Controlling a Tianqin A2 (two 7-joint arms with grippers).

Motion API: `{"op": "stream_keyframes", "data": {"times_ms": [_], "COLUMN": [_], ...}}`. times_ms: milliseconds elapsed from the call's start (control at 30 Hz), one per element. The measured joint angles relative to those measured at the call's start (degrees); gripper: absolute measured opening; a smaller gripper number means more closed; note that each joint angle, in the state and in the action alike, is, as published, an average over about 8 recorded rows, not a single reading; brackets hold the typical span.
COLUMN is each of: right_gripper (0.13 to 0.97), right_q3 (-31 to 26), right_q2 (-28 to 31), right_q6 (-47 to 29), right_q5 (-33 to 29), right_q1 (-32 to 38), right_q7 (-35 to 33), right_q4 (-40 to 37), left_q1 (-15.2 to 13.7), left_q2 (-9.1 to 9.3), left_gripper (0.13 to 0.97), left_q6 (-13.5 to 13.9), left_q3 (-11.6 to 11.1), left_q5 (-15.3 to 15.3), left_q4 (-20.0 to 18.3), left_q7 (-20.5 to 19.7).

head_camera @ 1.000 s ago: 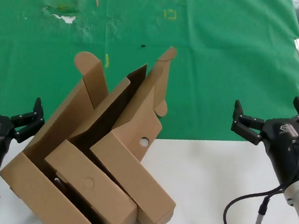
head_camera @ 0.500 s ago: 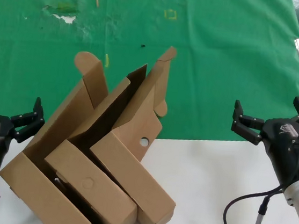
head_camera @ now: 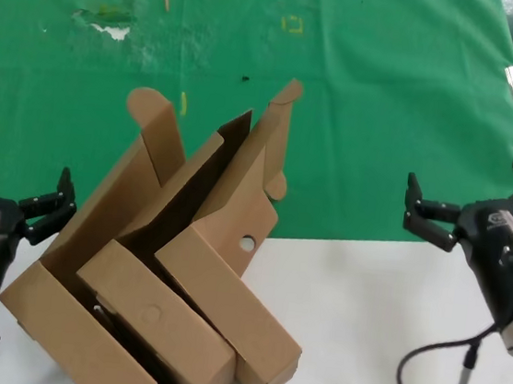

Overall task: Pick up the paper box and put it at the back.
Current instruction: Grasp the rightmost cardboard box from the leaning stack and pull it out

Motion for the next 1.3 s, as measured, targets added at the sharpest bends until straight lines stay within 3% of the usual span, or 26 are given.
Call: {"op": "stream_keyframes", "data": {"times_ms": [267, 600, 967, 1300], "right_gripper": [0.966, 0.966, 0.961, 0.898], "right_q3": [9.0, 14.0, 7.5, 0.7], "right_q2": [3.0, 15.2, 19.2, 17.1], "right_q6": [-14.0, -39.9, -62.5, -66.8], "right_q5": [6.2, 19.3, 21.7, 18.1], "right_q1": [-4.3, -9.6, -3.9, -0.2], "right_q7": [-14.0, -35.8, -47.7, -49.5], "right_q4": [2.4, -6.0, -20.8, -23.6], "left_q1": [0.0, 0.0, 0.0, 0.0], "left_q2": [0.0, 0.0, 0.0, 0.0], "left_gripper": [0.924, 0.8, 0.569, 0.352], "left_q6": [0.0, 0.0, 0.0, 0.0], "left_q3": [0.0, 0.0, 0.0, 0.0], "left_q5": [0.0, 0.0, 0.0, 0.0], "left_q4": [0.0, 0.0, 0.0, 0.0], "left_q7": [0.0, 0.0, 0.0, 0.0]}}
